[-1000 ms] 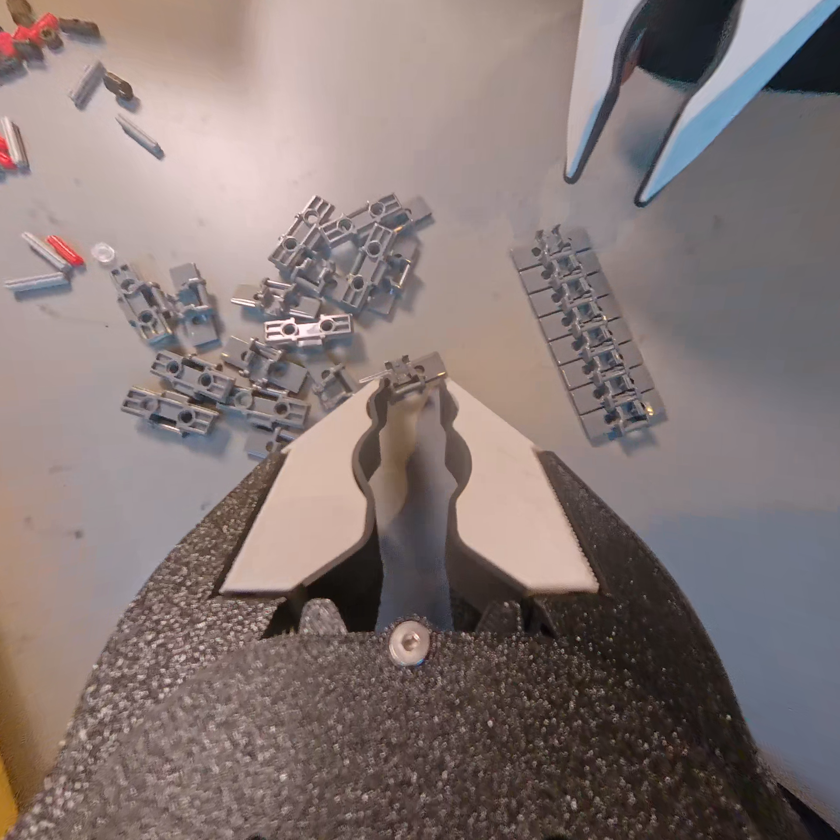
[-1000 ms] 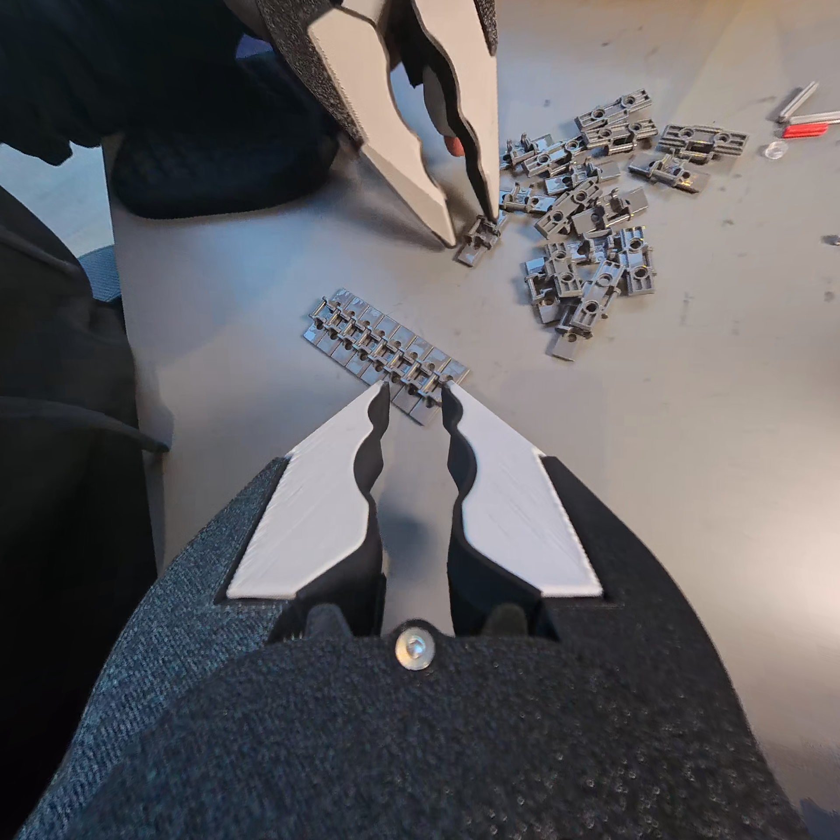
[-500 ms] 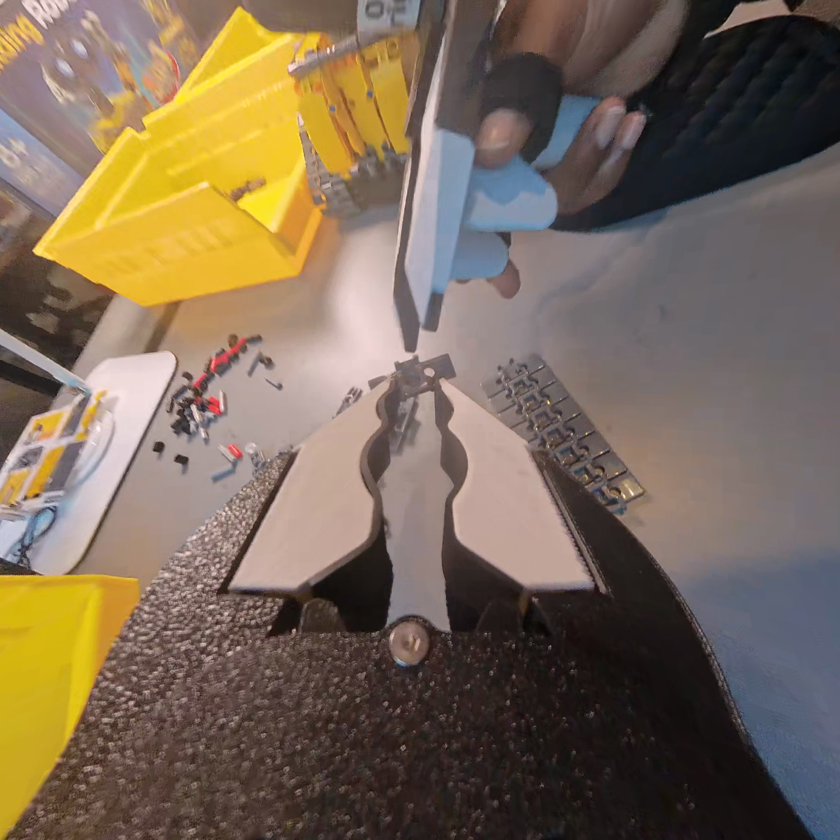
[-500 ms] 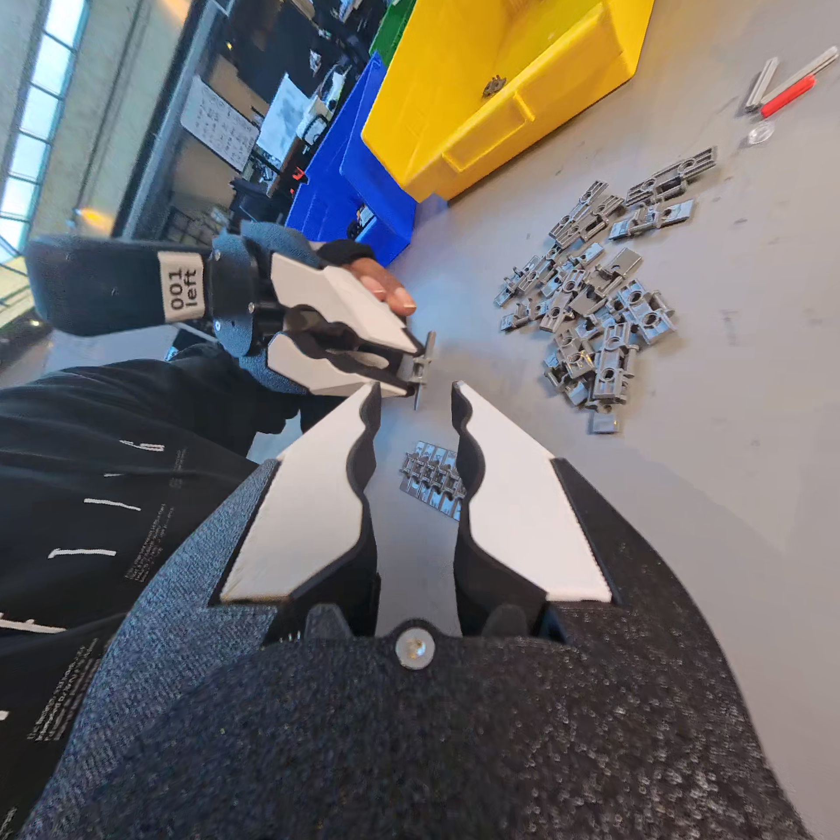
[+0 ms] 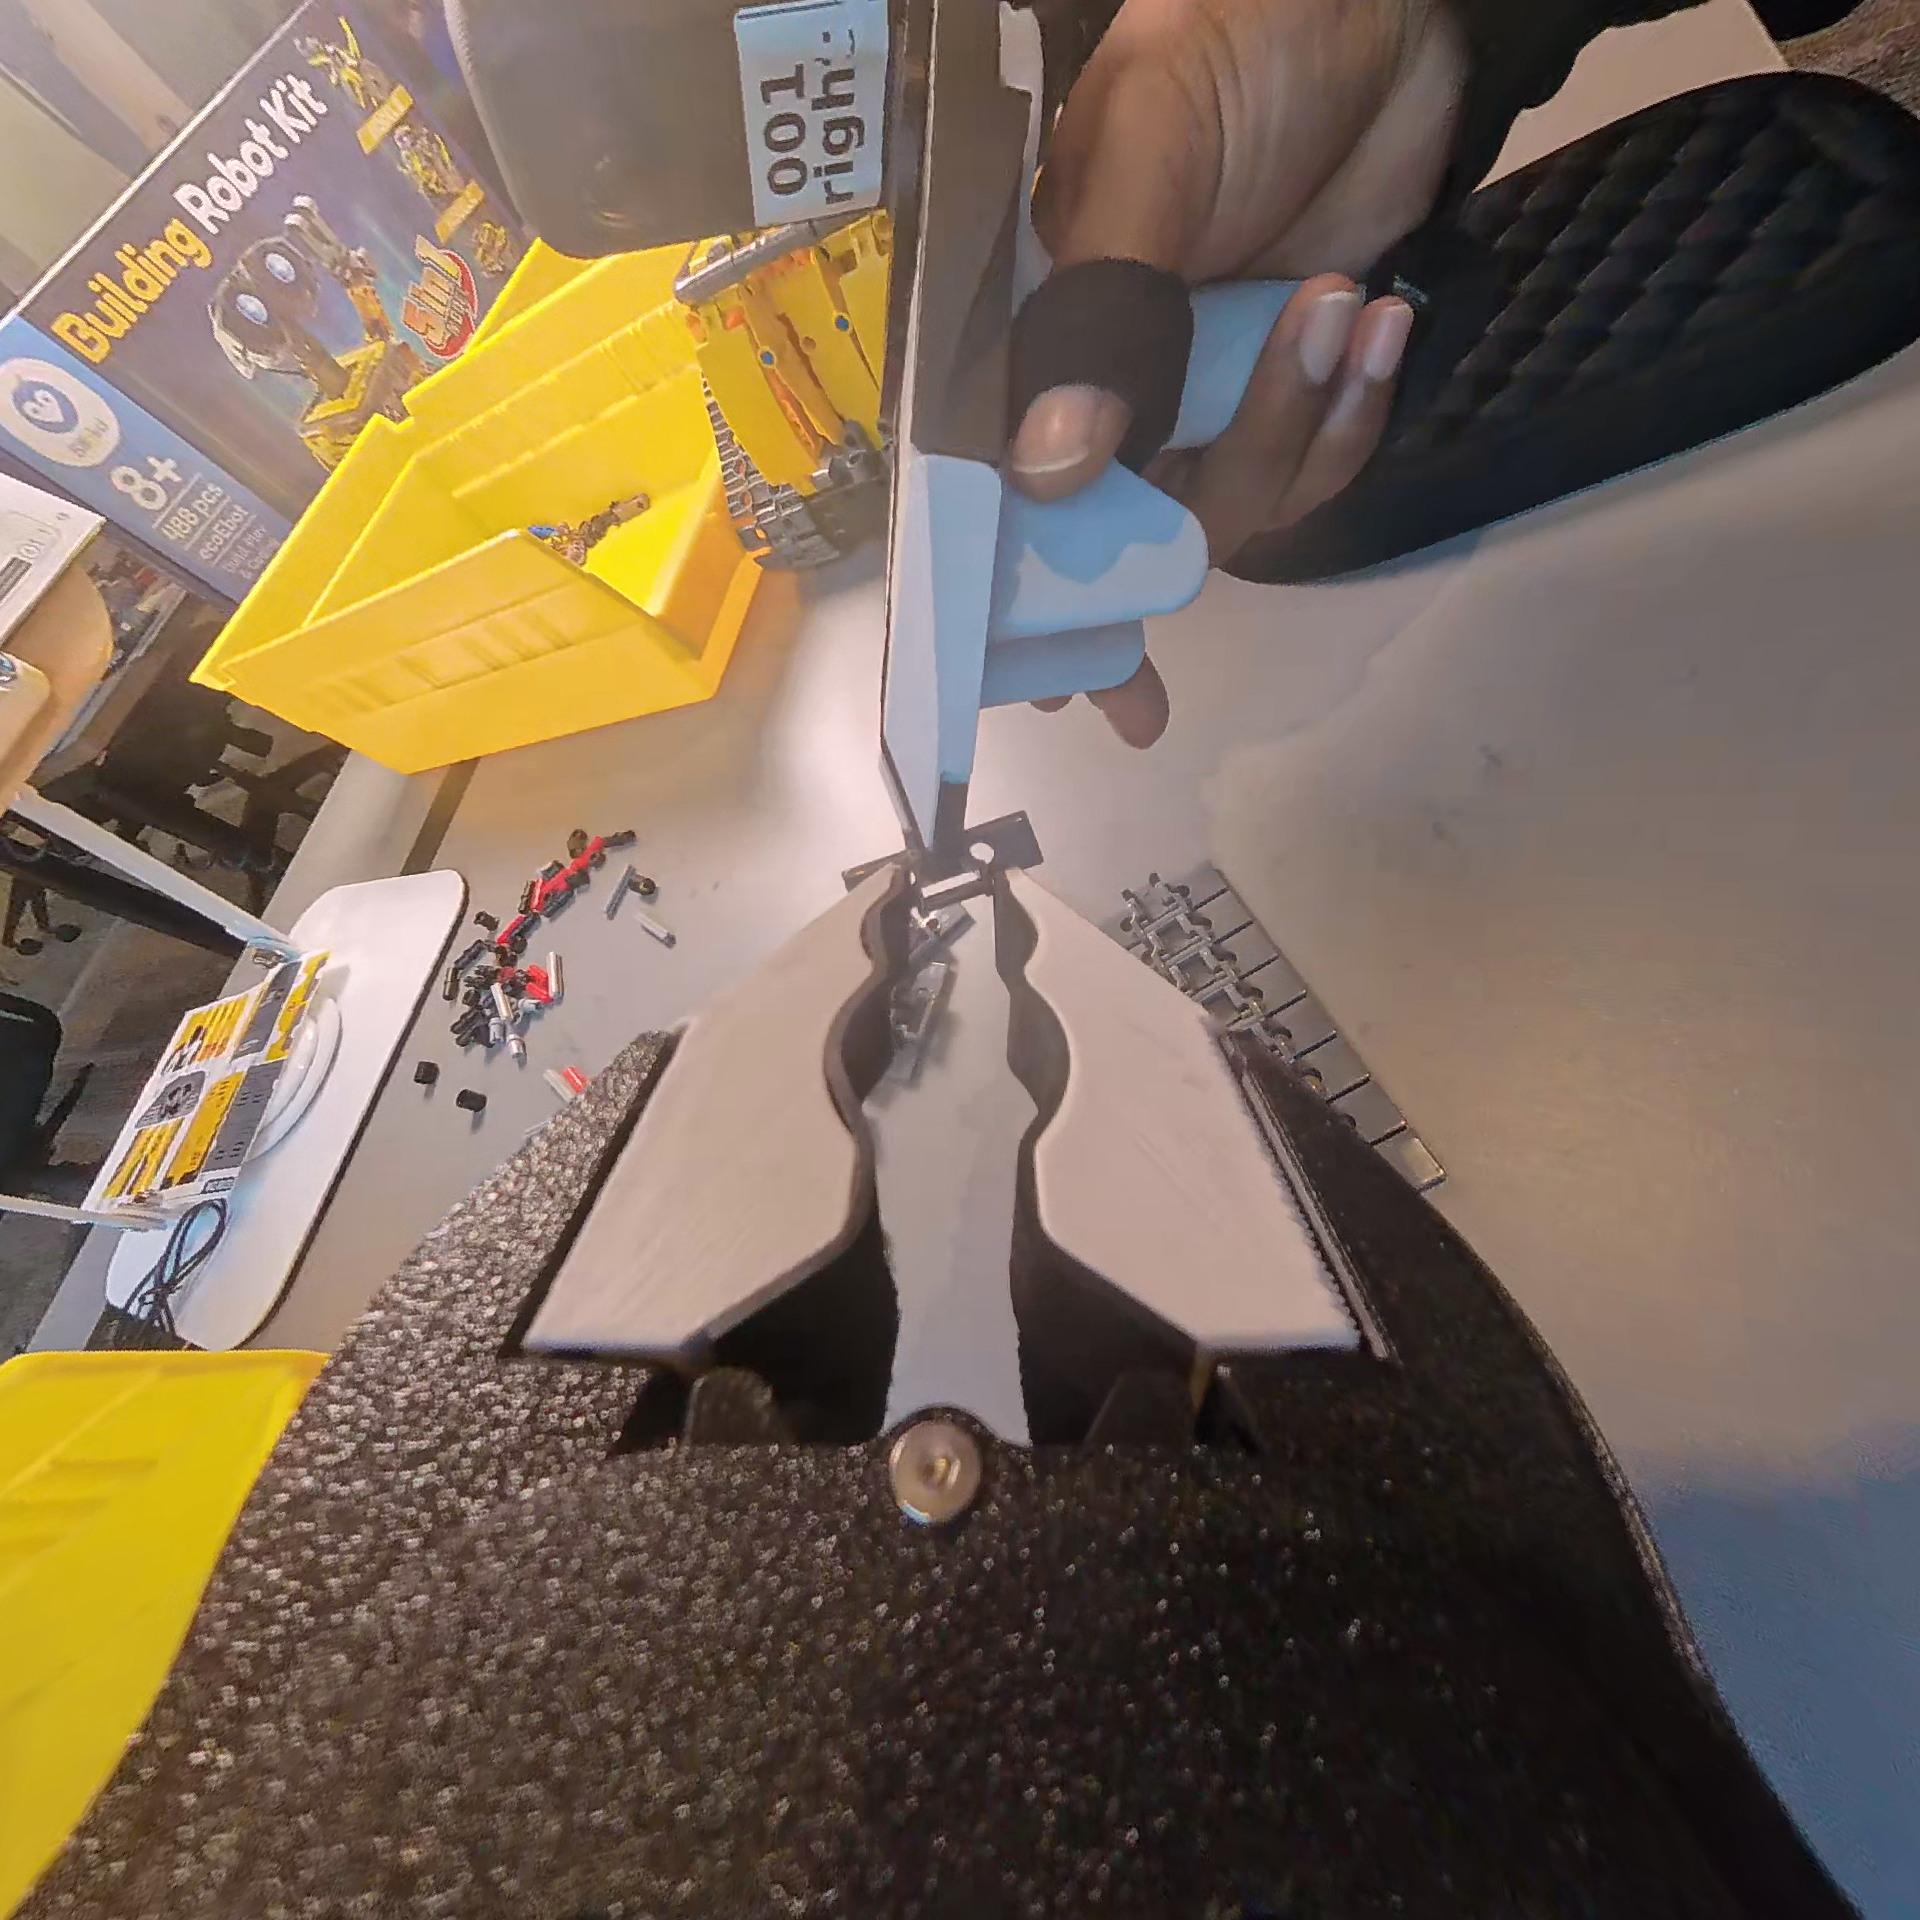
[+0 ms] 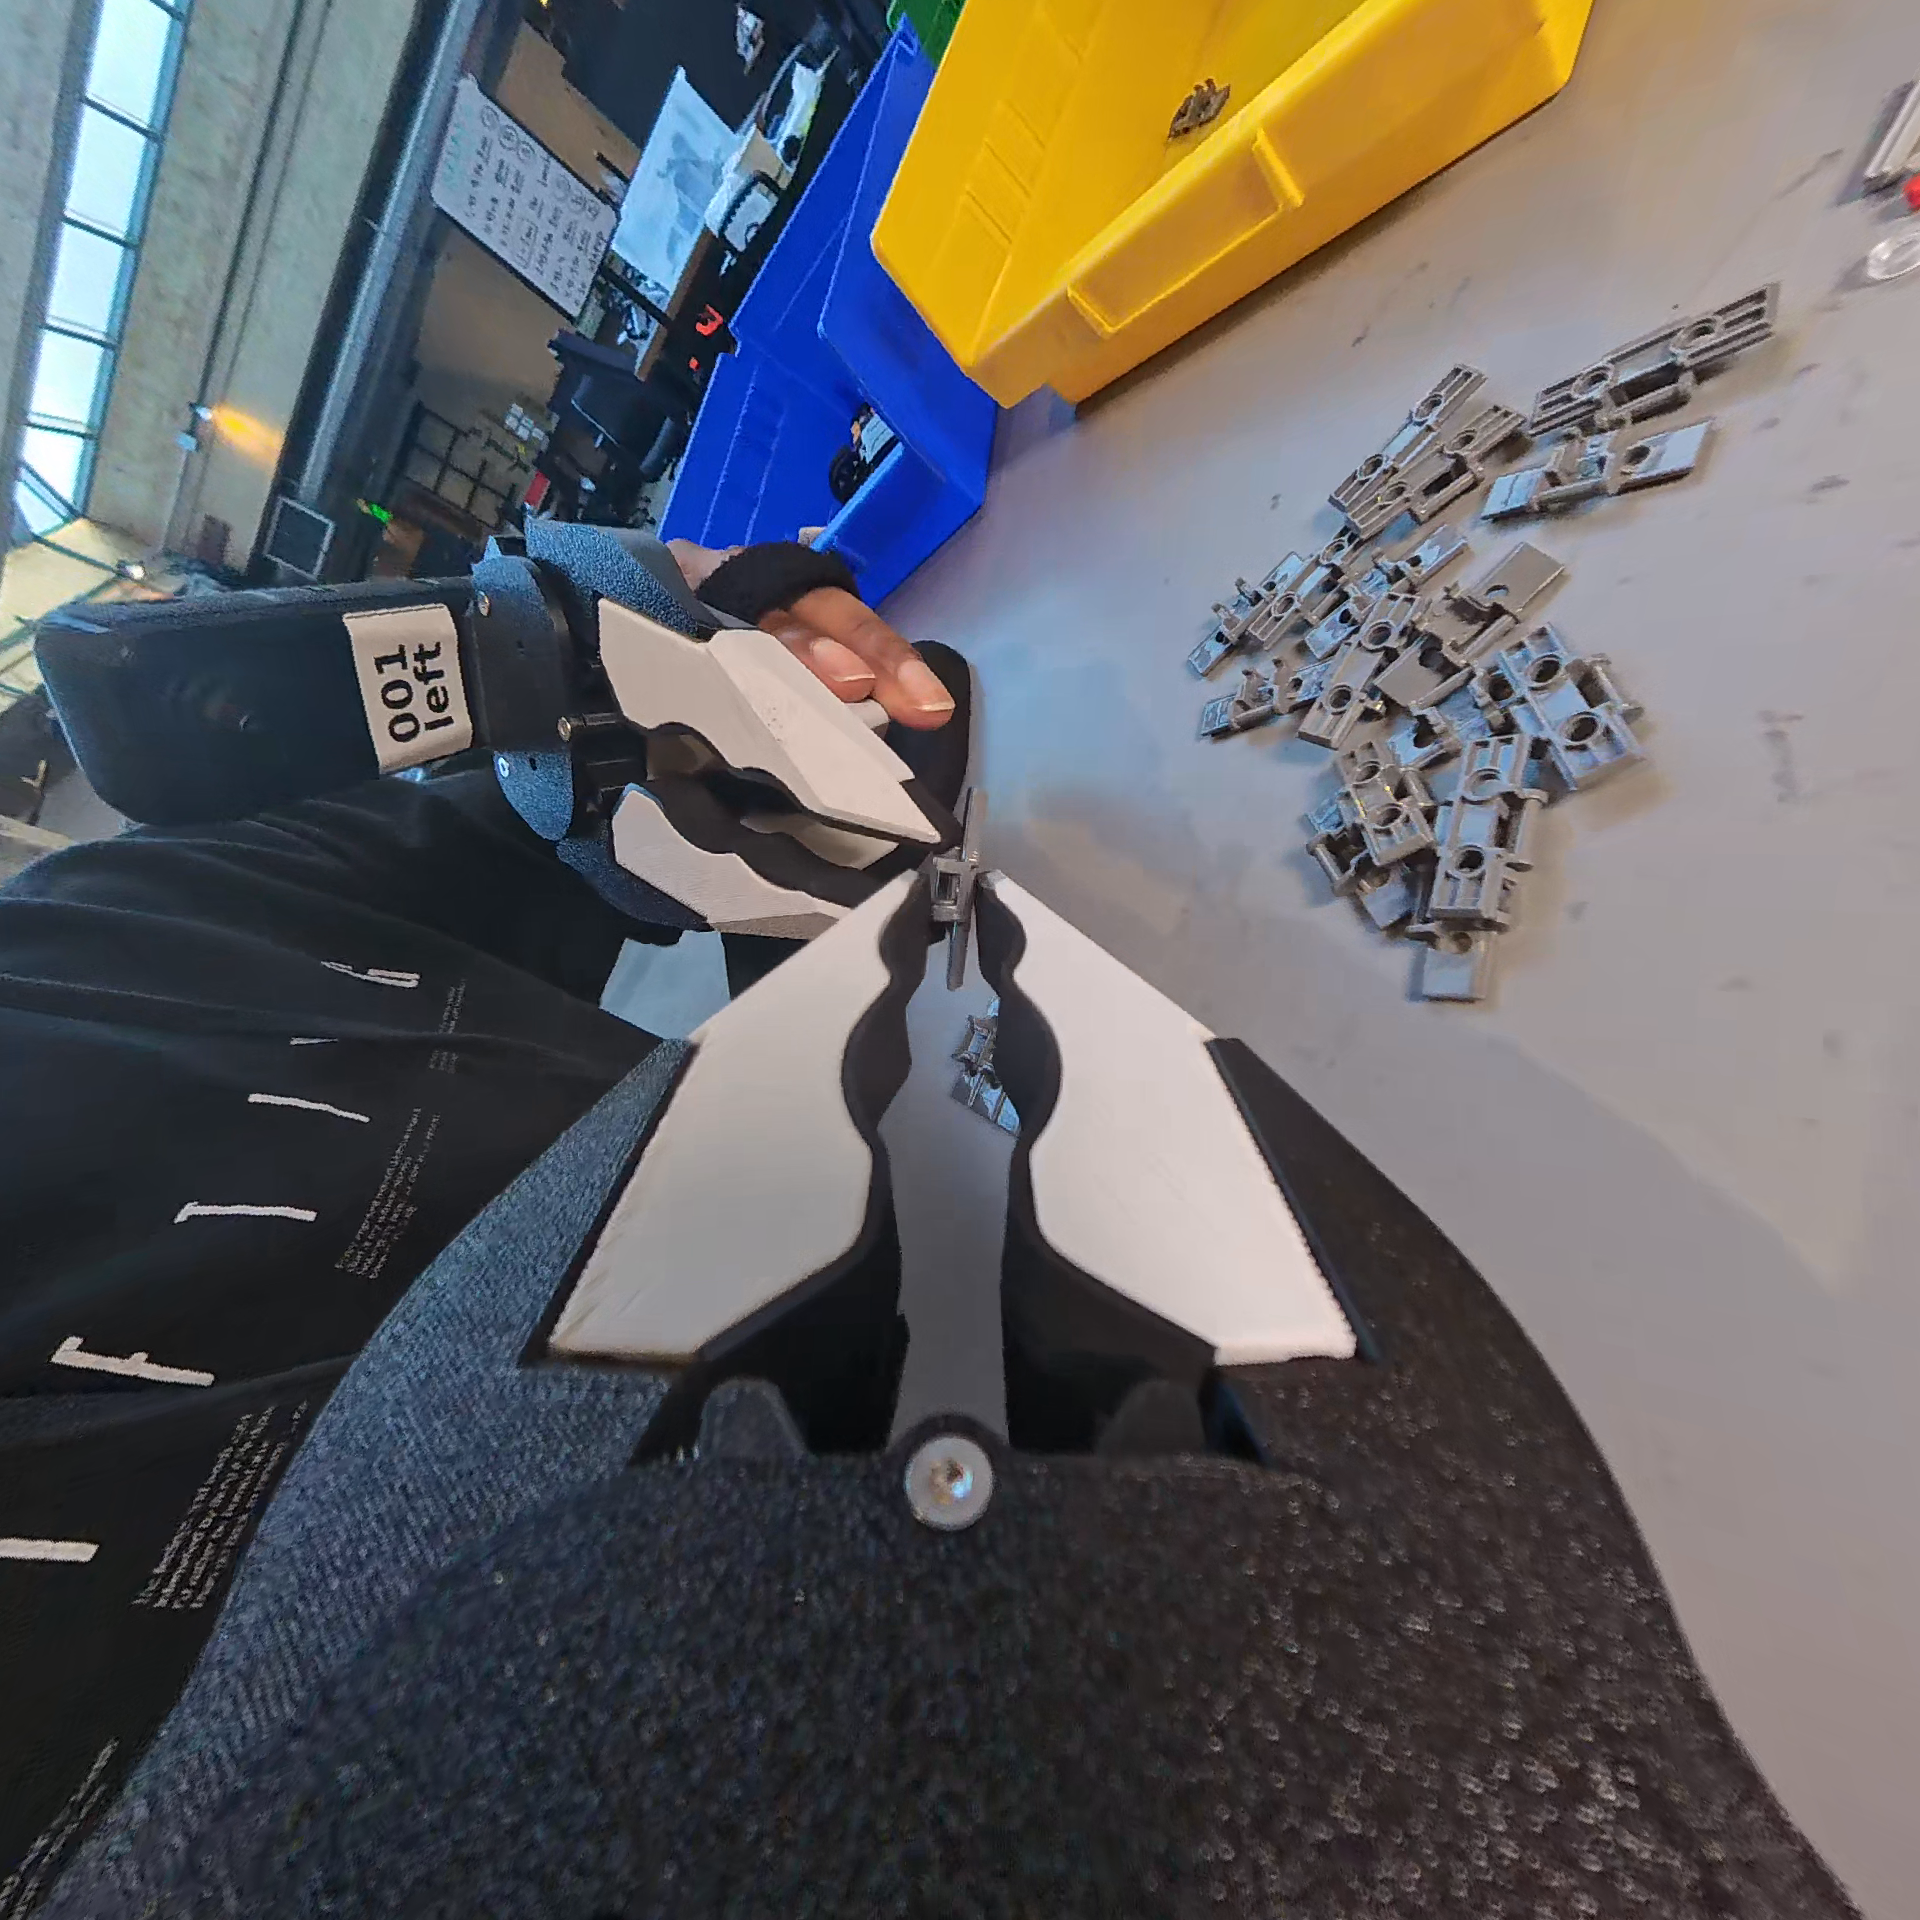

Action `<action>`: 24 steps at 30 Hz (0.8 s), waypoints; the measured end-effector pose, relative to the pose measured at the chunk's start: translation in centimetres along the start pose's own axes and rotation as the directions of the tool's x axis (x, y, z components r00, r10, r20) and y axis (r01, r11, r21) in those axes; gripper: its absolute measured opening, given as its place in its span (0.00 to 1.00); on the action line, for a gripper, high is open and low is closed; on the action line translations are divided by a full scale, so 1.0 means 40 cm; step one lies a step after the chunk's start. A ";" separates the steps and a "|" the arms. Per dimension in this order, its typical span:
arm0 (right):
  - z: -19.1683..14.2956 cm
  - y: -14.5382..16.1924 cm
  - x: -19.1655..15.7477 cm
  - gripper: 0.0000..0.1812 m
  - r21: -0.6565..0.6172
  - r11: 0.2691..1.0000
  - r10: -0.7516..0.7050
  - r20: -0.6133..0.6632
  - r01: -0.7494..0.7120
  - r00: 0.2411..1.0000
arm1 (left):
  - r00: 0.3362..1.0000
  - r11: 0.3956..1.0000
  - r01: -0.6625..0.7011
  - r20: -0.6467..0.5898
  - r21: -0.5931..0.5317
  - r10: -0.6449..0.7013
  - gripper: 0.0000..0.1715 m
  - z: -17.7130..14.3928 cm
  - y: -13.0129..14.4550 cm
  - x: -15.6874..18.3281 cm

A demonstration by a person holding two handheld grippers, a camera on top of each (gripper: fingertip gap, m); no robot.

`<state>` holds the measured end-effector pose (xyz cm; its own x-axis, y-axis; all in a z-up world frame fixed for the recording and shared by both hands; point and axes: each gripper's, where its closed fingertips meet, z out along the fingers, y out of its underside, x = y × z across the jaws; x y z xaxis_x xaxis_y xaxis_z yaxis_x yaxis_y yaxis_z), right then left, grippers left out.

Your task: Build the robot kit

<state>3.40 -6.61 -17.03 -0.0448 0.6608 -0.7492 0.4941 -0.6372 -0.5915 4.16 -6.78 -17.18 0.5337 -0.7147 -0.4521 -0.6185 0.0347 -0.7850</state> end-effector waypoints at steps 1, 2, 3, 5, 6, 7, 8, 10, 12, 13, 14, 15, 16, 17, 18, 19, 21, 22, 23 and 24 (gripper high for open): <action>0.000 0.000 0.000 0.04 -0.006 1.000 -0.006 -0.003 0.006 1.000 | 1.000 1.000 -0.004 0.002 -0.001 0.004 0.08 -0.001 -0.001 0.000; -0.001 0.000 0.000 0.04 -0.012 1.000 -0.013 -0.005 0.013 1.000 | 1.000 1.000 -0.003 0.004 0.001 0.003 0.08 -0.002 -0.002 0.000; -0.002 0.000 0.000 0.04 -0.019 1.000 -0.016 -0.005 0.016 1.000 | 1.000 1.000 0.004 0.002 0.006 -0.004 0.08 -0.002 -0.003 0.000; -0.011 0.002 0.015 0.04 -0.050 0.998 -0.037 -0.045 0.034 0.998 | 0.998 0.998 0.063 -0.026 0.018 -0.062 0.05 -0.001 -0.005 0.004; -0.021 0.005 0.035 0.04 -0.073 0.996 -0.051 -0.087 0.044 0.995 | 0.991 0.993 0.117 -0.068 0.010 -0.116 0.07 0.000 0.000 0.011; -0.032 0.010 0.052 0.04 -0.096 0.995 -0.040 -0.115 0.029 0.993 | 0.978 0.984 0.176 -0.112 -0.011 -0.177 0.09 0.003 0.009 0.018; -0.041 0.023 0.066 0.04 -0.131 0.991 -0.018 -0.136 0.000 0.991 | 0.957 0.972 0.232 -0.167 -0.046 -0.236 0.10 0.006 0.021 0.033; -0.052 0.057 0.101 0.03 -0.198 0.980 -0.006 -0.203 -0.035 0.979 | 0.890 0.934 0.329 -0.286 -0.141 -0.356 0.13 0.015 0.045 0.078; -0.051 0.094 0.113 0.03 -0.249 0.965 0.026 -0.230 -0.085 0.973 | 0.818 0.894 0.377 -0.364 -0.244 -0.445 0.16 0.020 0.068 0.123; -0.048 0.108 0.114 0.03 -0.265 0.959 0.040 -0.237 -0.104 0.971 | 0.798 0.880 0.382 -0.380 -0.281 -0.468 0.18 0.023 0.078 0.138; -0.046 0.118 0.116 0.03 -0.276 0.954 0.049 -0.248 -0.119 0.967 | 0.789 0.873 0.377 -0.386 -0.309 -0.478 0.18 0.026 0.087 0.151; -0.046 0.124 0.120 0.03 -0.284 0.950 0.051 -0.263 -0.128 0.964 | 0.789 0.869 0.363 -0.386 -0.336 -0.478 0.18 0.029 0.097 0.161; -0.046 0.126 0.123 0.03 -0.284 0.949 0.059 -0.272 -0.139 0.961 | 0.798 0.870 0.345 -0.377 -0.352 -0.469 0.19 0.033 0.105 0.166; -0.044 0.127 0.124 0.03 -0.280 0.948 0.074 -0.275 -0.153 0.959 | 0.807 0.872 0.328 -0.372 -0.363 -0.458 0.18 0.035 0.110 0.172; -0.043 0.128 0.127 0.03 -0.278 0.946 0.083 -0.284 -0.165 0.955 | 0.816 0.875 0.320 -0.363 -0.363 -0.449 0.17 0.038 0.111 0.173; -0.044 0.130 0.133 0.03 -0.281 0.945 0.080 -0.299 -0.168 0.951 | 0.823 0.875 0.316 -0.352 -0.367 -0.445 0.14 0.039 0.112 0.173; -0.046 0.133 0.140 0.03 -0.280 0.943 0.087 -0.321 -0.182 0.943 | 0.830 0.867 0.331 -0.322 -0.373 -0.455 0.12 0.044 0.113 0.169; -0.046 0.137 0.140 0.03 -0.281 0.941 0.091 -0.328 -0.189 0.940 | 0.832 0.863 0.338 -0.309 -0.376 -0.460 0.12 0.044 0.113 0.169; -0.045 0.137 0.138 0.03 -0.275 0.942 0.097 -0.330 -0.194 0.939 | 0.837 0.861 0.340 -0.296 -0.378 -0.460 0.12 0.045 0.112 0.170; -0.044 0.137 0.133 0.04 -0.269 0.942 0.105 -0.330 -0.200 0.938 | 0.839 0.860 0.344 -0.287 -0.378 -0.462 0.10 0.046 0.110 0.172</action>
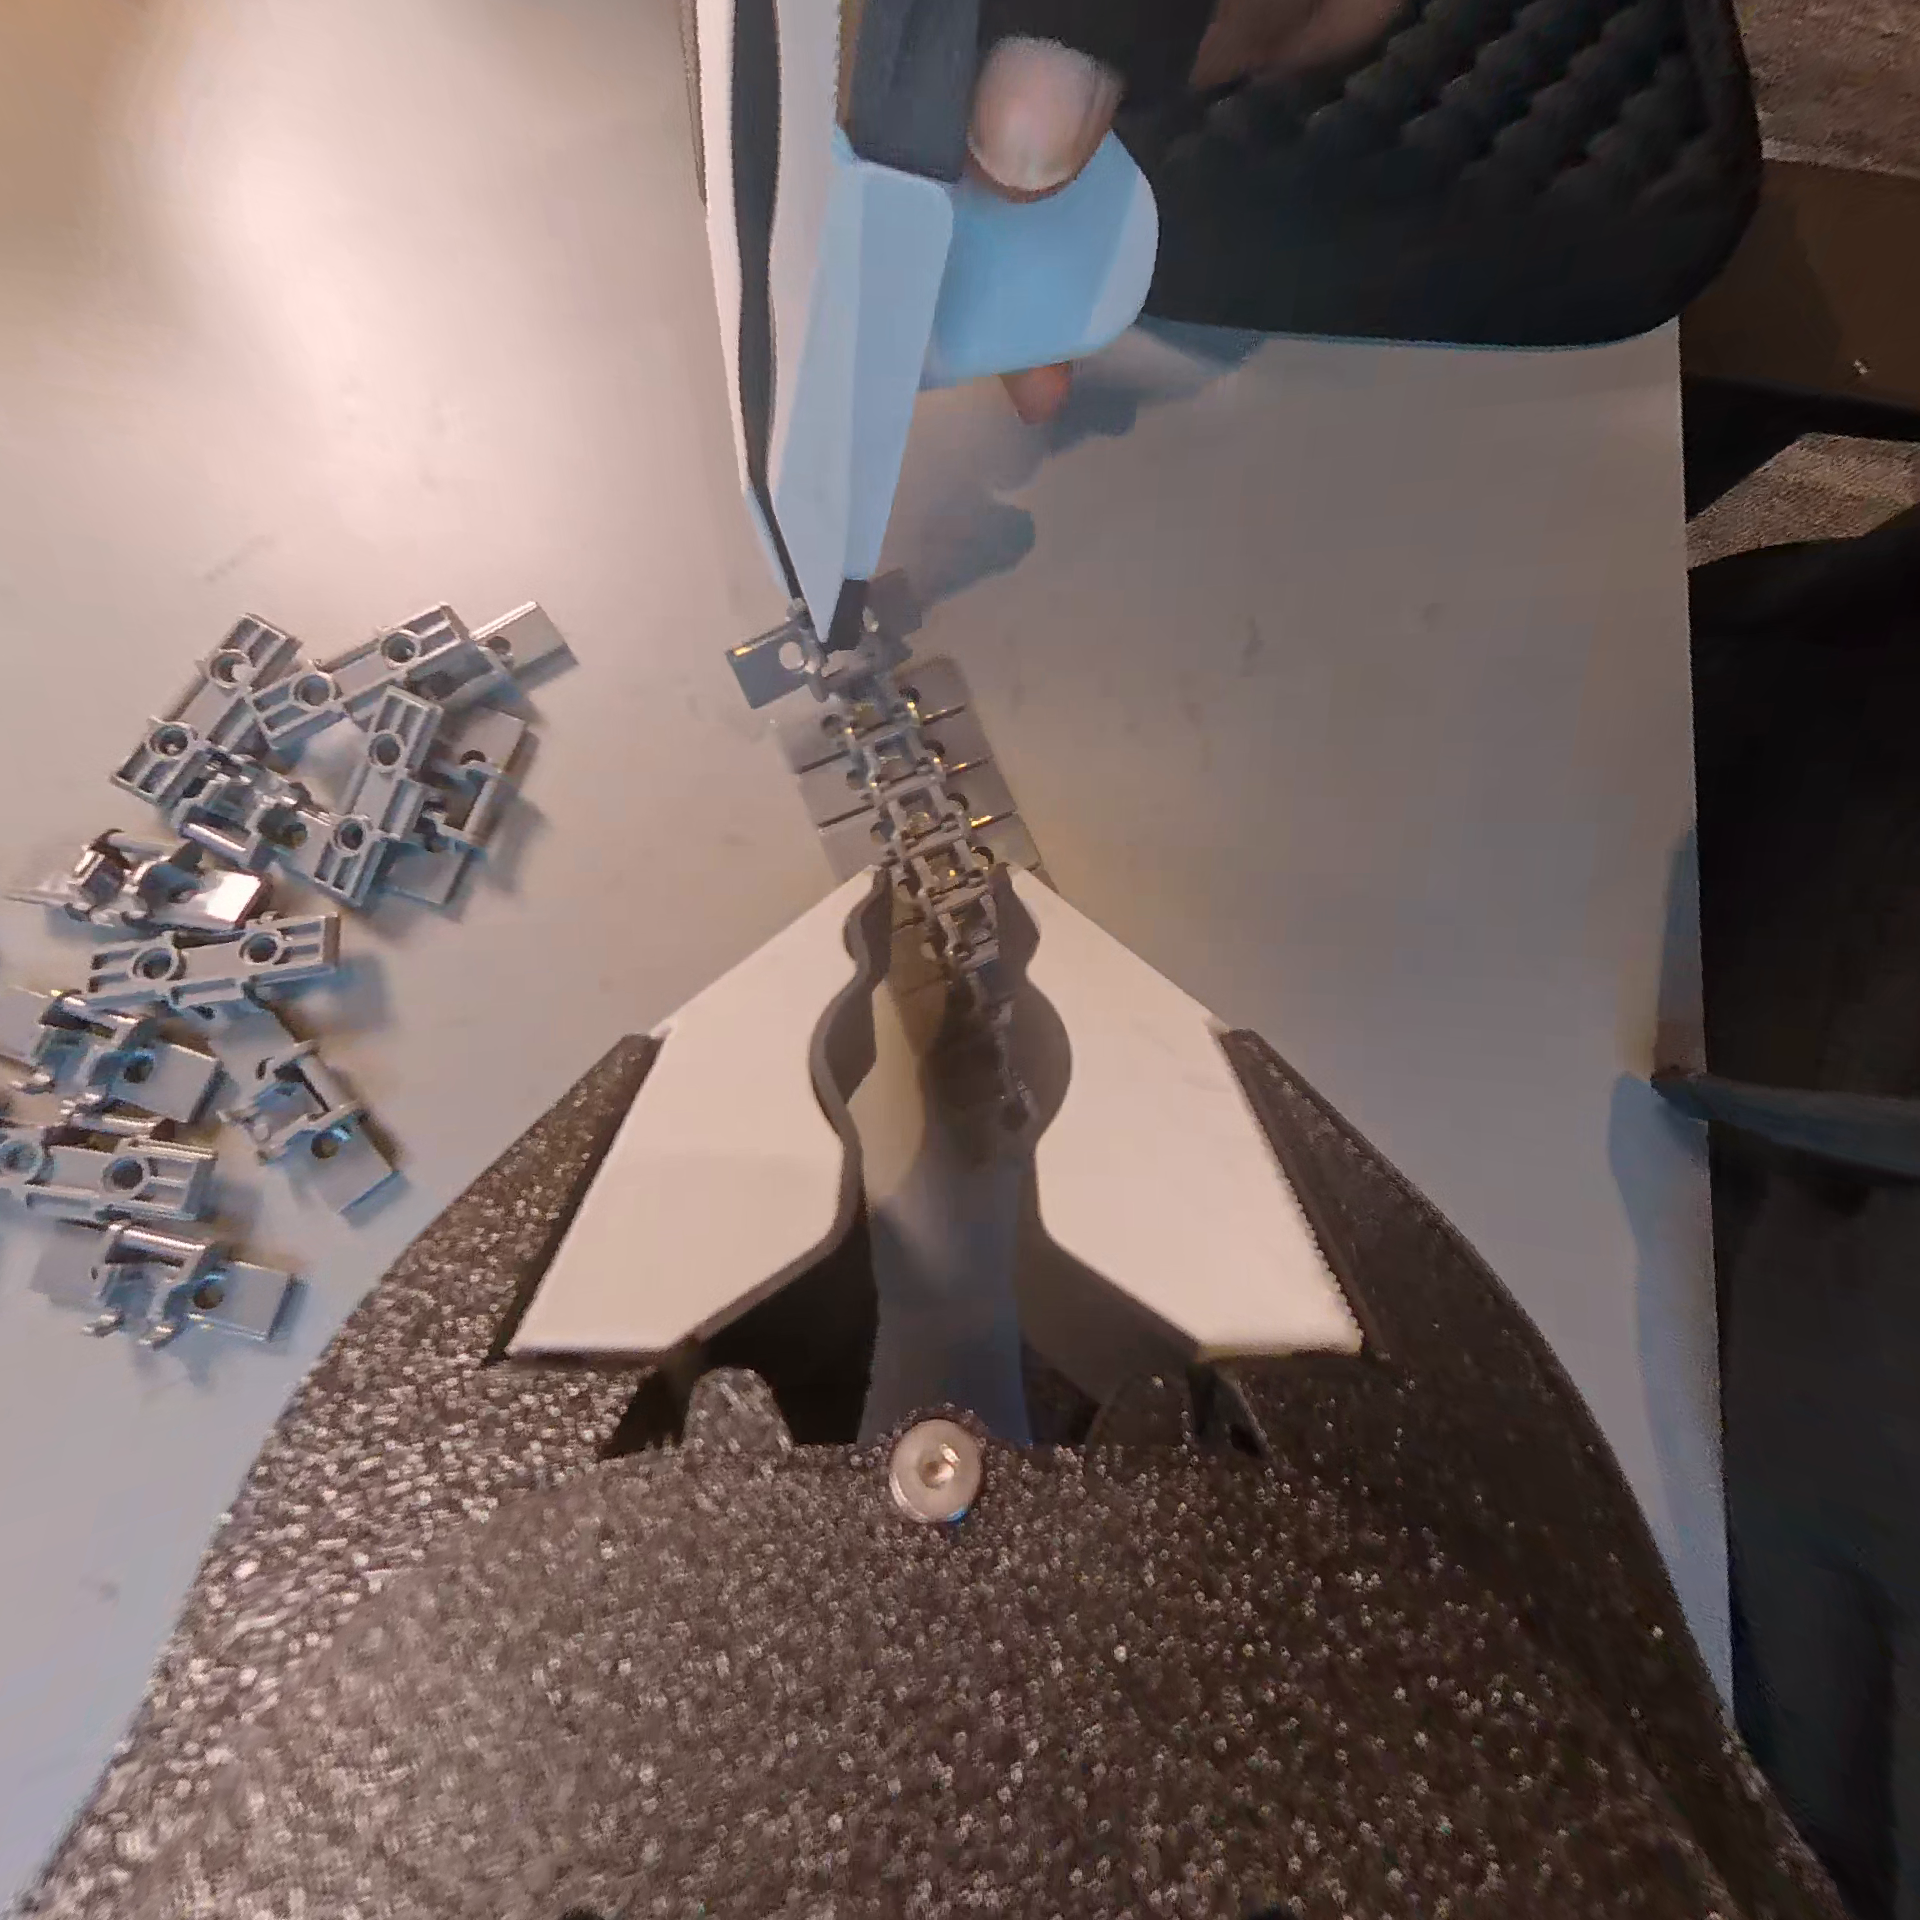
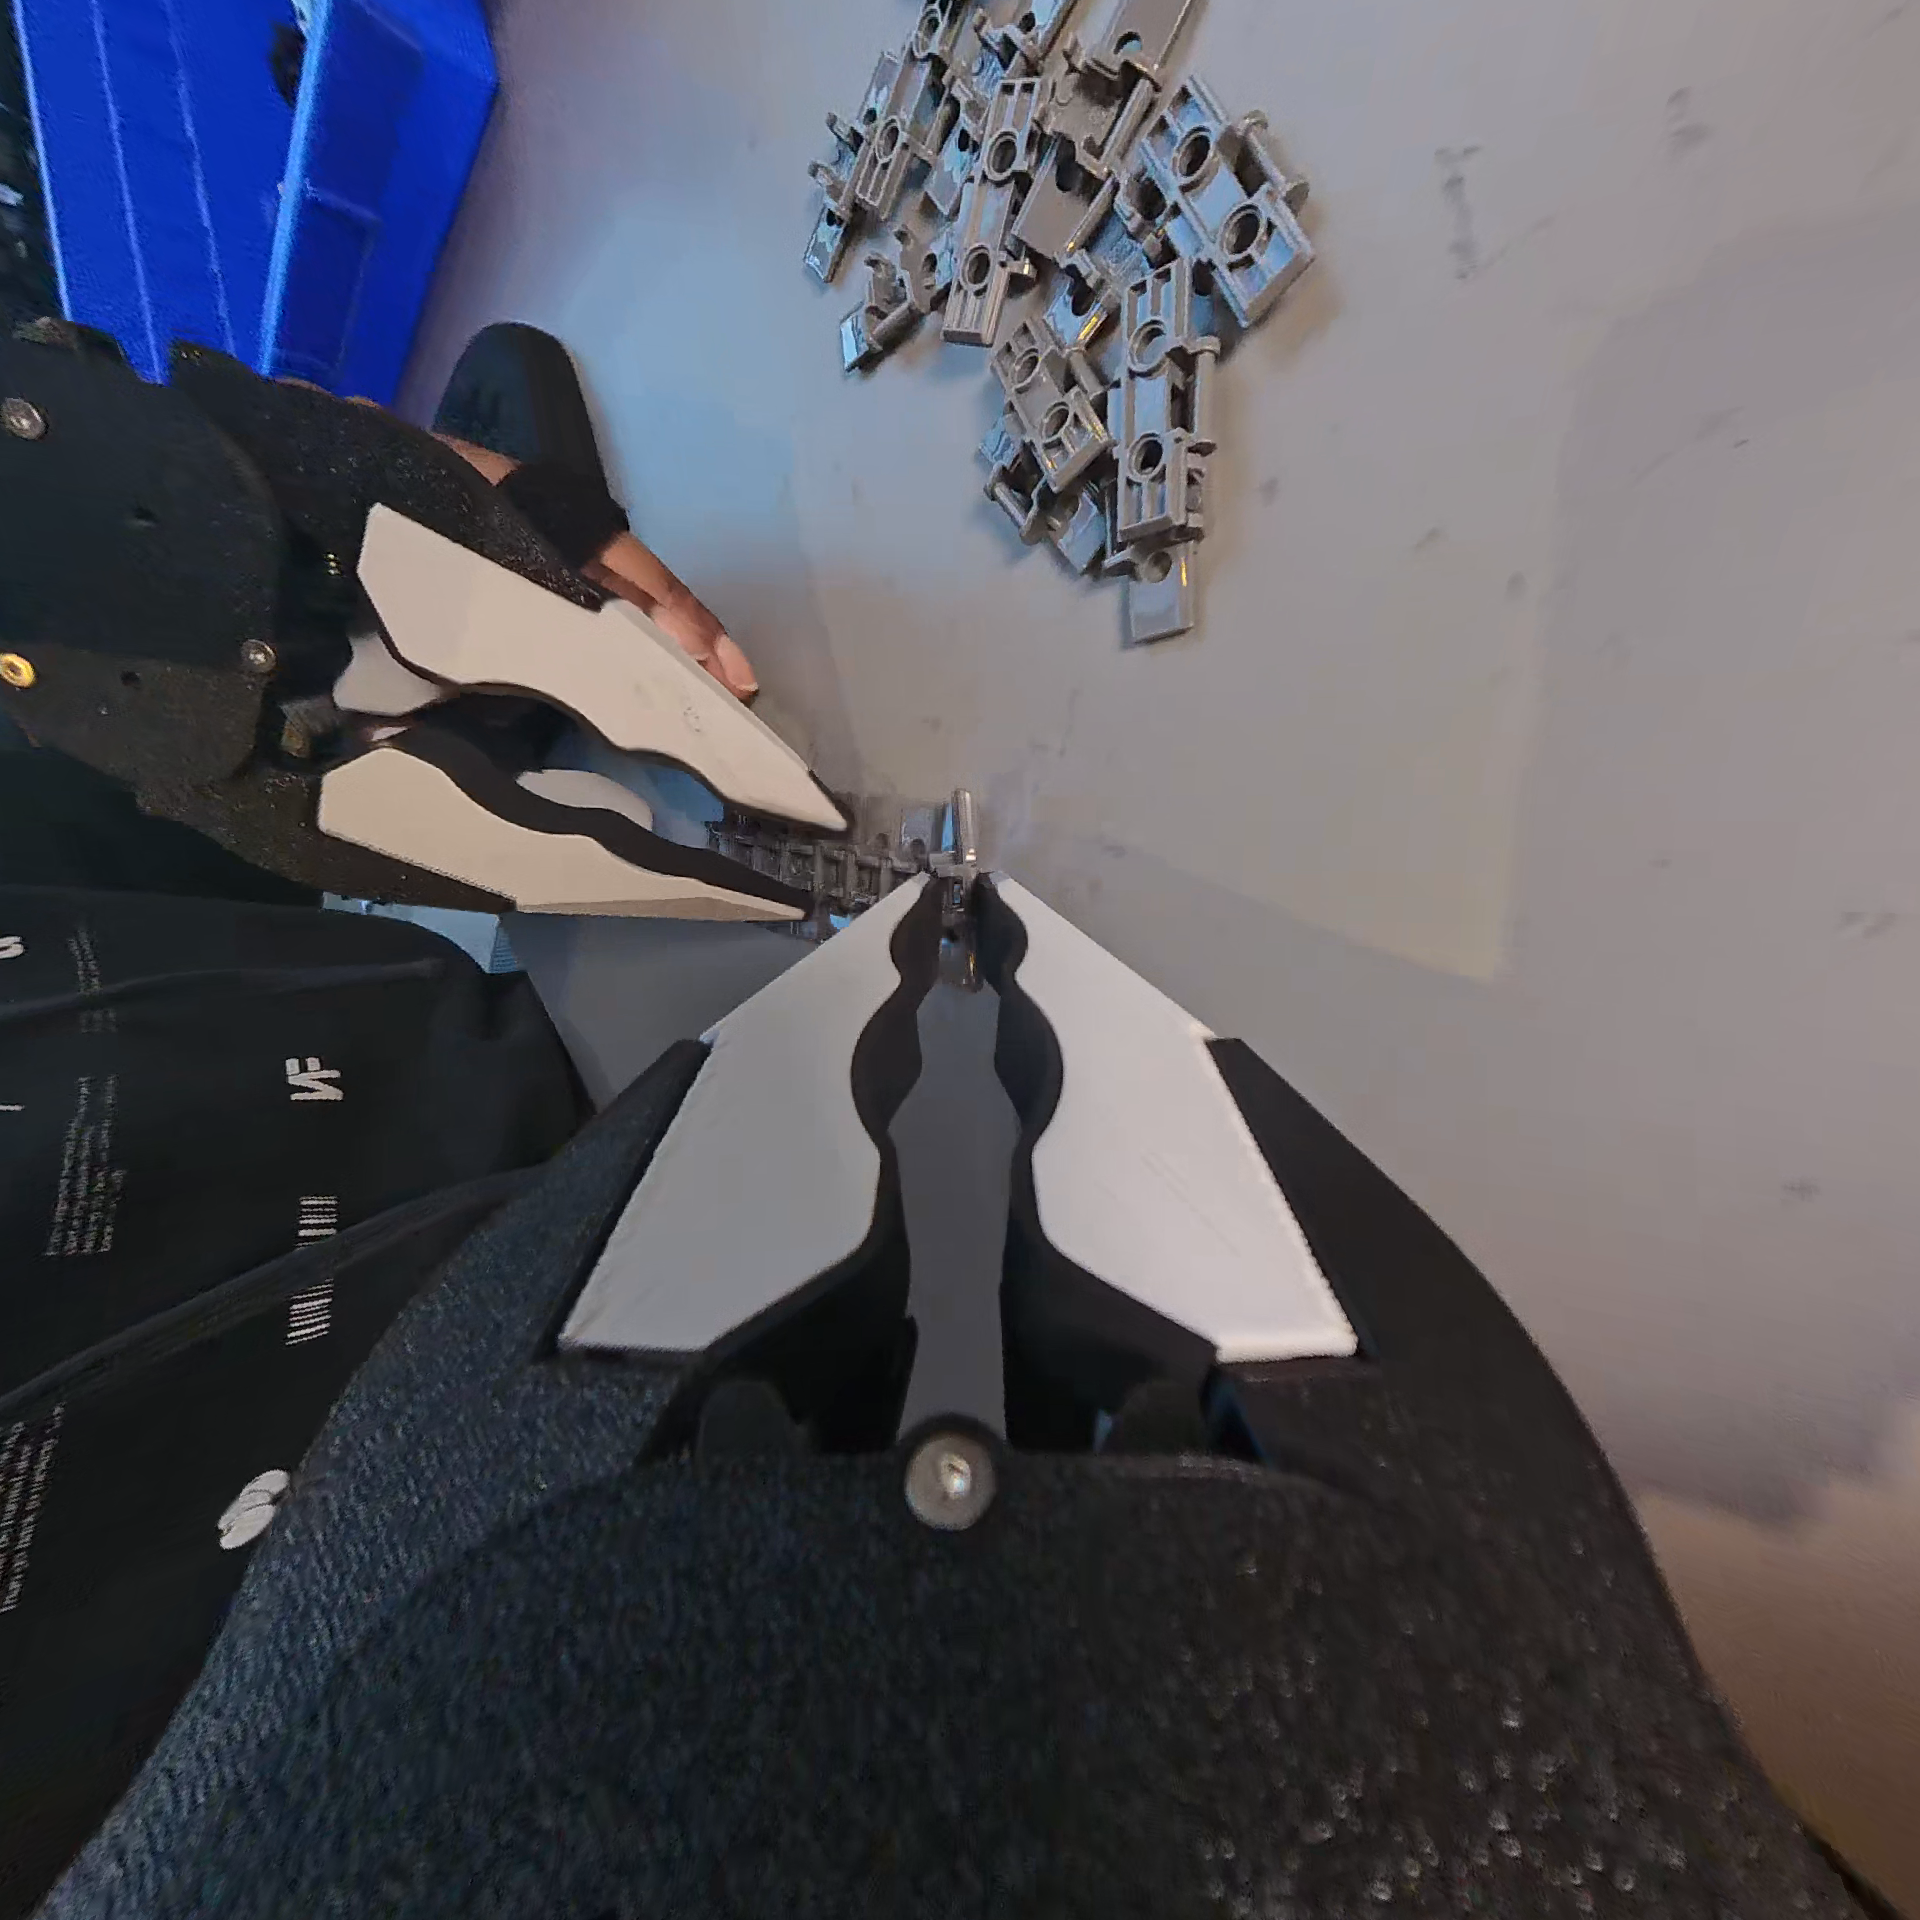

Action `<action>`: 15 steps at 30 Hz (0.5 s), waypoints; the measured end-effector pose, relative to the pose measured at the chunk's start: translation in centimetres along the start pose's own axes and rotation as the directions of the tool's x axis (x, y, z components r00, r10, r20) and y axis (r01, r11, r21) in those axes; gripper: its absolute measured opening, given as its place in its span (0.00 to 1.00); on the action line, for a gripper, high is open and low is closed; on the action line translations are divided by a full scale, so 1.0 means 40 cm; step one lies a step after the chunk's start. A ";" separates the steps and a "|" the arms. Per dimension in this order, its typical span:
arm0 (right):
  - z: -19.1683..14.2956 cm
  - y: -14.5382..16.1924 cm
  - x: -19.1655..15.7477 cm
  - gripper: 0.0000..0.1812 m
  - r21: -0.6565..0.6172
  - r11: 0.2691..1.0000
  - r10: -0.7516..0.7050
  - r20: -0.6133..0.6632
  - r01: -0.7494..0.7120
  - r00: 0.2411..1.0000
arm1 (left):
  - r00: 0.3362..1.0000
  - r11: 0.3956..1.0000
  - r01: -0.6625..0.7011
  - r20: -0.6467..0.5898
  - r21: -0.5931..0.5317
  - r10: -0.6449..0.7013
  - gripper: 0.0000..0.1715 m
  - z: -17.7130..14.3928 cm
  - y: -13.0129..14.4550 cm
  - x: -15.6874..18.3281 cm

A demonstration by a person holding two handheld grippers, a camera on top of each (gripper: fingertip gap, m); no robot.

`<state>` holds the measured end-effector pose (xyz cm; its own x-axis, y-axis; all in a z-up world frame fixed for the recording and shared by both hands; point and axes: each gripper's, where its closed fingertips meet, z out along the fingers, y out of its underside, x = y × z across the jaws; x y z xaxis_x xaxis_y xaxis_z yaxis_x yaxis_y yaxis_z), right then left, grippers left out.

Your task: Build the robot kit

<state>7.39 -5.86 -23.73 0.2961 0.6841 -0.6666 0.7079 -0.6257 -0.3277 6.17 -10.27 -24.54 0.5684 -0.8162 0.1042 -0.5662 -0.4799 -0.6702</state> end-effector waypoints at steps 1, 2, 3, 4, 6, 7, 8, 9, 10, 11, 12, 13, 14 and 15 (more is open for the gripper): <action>0.000 0.001 -0.001 0.04 0.003 1.000 0.000 -0.008 0.001 1.000 | 1.000 1.000 0.012 -0.002 0.003 -0.012 0.08 0.003 -0.001 0.006; 0.000 0.003 -0.001 0.03 0.005 1.000 -0.003 -0.021 0.003 1.000 | 1.000 1.000 0.021 0.007 0.008 -0.021 0.08 0.006 -0.004 0.007; -0.001 0.004 0.000 0.03 0.011 1.000 0.000 -0.029 0.000 1.000 | 0.999 0.999 0.032 0.021 0.010 -0.032 0.08 0.007 -0.005 0.006; -0.002 0.004 0.001 0.03 0.022 1.000 0.007 -0.035 -0.006 0.999 | 0.999 0.999 0.041 0.032 0.013 -0.042 0.08 0.008 -0.007 0.004; -0.006 0.004 0.008 0.03 0.042 0.999 0.023 -0.047 -0.021 0.999 | 0.998 0.999 0.052 0.042 0.016 -0.052 0.08 0.011 -0.009 0.006; -0.008 0.005 0.011 0.03 0.048 0.998 0.033 -0.049 -0.031 0.998 | 0.997 0.998 0.058 0.043 0.017 -0.058 0.08 0.011 -0.010 0.006; -0.009 0.005 0.015 0.03 0.056 0.998 0.037 -0.056 -0.034 0.998 | 0.997 0.998 0.064 0.043 0.019 -0.065 0.08 0.011 -0.010 0.007; -0.010 0.007 0.016 0.03 0.055 0.998 0.037 -0.060 -0.034 0.998 | 0.997 0.998 0.067 0.045 0.021 -0.068 0.08 0.012 -0.010 0.007; -0.009 0.007 0.016 0.03 0.055 0.998 0.038 -0.063 -0.034 0.997 | 0.997 0.997 0.068 0.047 0.022 -0.069 0.08 0.012 -0.011 0.008; -0.009 0.006 0.017 0.03 0.051 0.998 0.029 -0.074 -0.026 0.997 | 0.996 0.997 0.070 0.048 0.023 -0.071 0.08 0.012 -0.011 0.008; -0.009 0.007 0.017 0.03 0.043 0.999 0.015 -0.089 -0.011 0.996 | 0.996 0.997 0.071 0.047 0.025 -0.072 0.08 0.013 -0.011 0.009; -0.009 0.007 0.018 0.03 0.033 0.999 0.002 -0.103 0.002 0.995 | 0.996 0.997 0.071 0.048 0.026 -0.073 0.08 0.013 -0.011 0.009; -0.009 0.007 0.019 0.03 0.019 1.000 -0.014 -0.121 0.017 0.993 | 0.996 0.997 0.072 0.049 0.027 -0.073 0.08 0.013 -0.011 0.009; -0.008 0.008 0.020 0.03 0.002 0.999 -0.038 -0.143 0.039 0.989 | 0.996 0.997 0.071 0.051 0.028 -0.072 0.08 0.014 -0.012 0.009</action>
